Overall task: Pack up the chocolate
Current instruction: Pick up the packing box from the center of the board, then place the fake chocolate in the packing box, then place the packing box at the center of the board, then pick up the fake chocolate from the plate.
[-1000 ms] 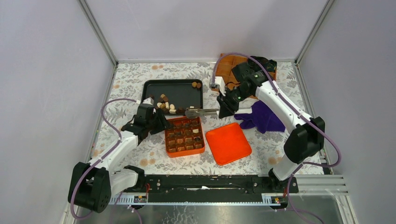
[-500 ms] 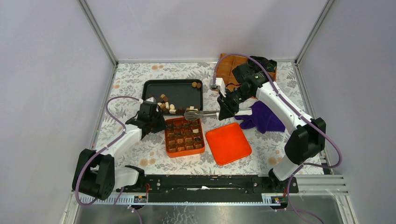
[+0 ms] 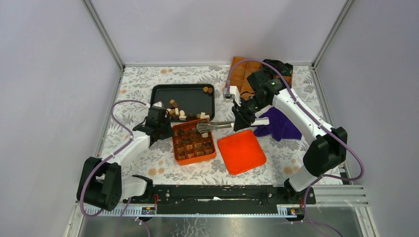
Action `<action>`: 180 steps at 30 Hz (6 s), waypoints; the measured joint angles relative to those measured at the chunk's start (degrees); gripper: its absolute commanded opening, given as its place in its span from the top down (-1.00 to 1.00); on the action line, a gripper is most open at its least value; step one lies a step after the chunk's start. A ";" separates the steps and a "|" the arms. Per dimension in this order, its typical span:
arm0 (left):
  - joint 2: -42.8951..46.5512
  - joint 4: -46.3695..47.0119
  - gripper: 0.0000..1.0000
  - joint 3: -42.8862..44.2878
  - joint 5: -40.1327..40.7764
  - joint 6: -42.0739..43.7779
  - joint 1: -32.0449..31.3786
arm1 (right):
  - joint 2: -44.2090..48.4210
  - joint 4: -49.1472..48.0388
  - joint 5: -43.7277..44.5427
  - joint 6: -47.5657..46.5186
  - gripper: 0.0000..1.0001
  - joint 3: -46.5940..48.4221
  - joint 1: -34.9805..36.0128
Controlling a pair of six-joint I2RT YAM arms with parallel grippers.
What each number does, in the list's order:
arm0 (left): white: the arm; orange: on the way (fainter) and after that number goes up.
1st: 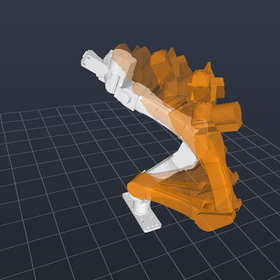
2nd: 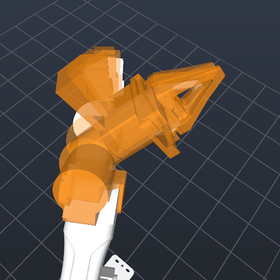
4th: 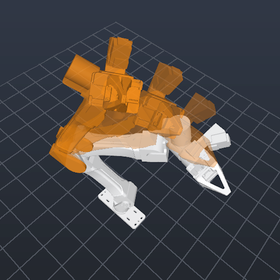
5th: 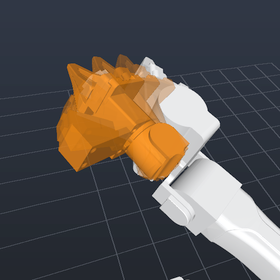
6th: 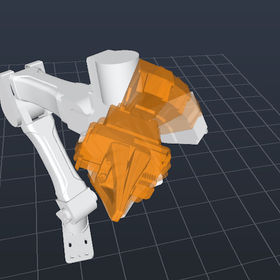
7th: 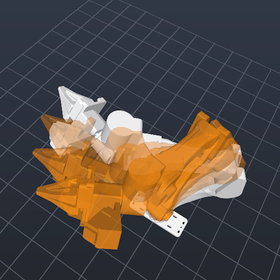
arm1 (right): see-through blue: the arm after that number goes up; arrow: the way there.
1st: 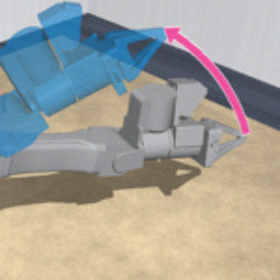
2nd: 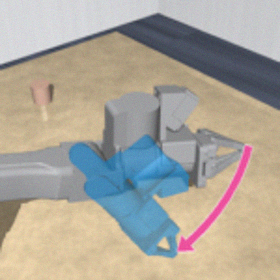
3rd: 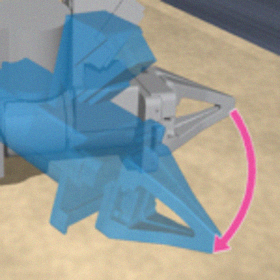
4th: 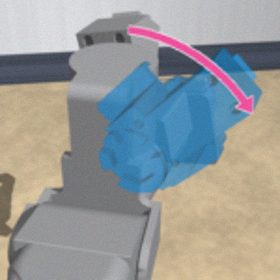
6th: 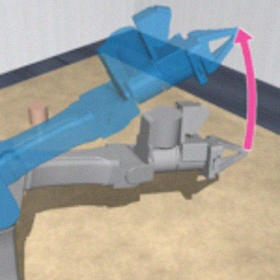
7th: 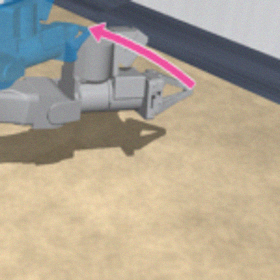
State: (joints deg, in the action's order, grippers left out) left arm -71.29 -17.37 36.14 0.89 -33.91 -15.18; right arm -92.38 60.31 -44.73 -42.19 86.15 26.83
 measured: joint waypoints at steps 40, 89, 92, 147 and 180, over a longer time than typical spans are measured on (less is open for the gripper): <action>10.40 -0.04 1.00 -3.23 14.01 2.75 -7.67 | 2.10 -0.44 17.31 -6.10 0.93 1.90 14.91; 21.51 -2.49 -0.97 0.70 13.07 0.74 -7.65 | -7.56 -2.08 10.23 2.32 0.09 9.73 11.72; 24.90 -0.13 -0.97 0.66 12.09 0.28 -7.58 | -8.76 -3.85 7.50 5.27 0.09 12.44 7.56; 24.33 -10.97 -0.97 4.22 16.61 -5.62 -5.27 | -44.13 -18.03 21.42 15.34 0.04 39.28 9.64; 24.11 -11.34 -0.97 4.24 17.05 -6.62 -5.01 | -44.50 -25.11 29.20 17.46 0.60 34.88 12.59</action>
State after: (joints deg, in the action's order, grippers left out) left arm -47.18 -28.71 40.38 17.93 -40.53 -20.18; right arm -136.88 35.20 -15.53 -24.73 121.03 39.42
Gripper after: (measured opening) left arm 0.986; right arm 0.438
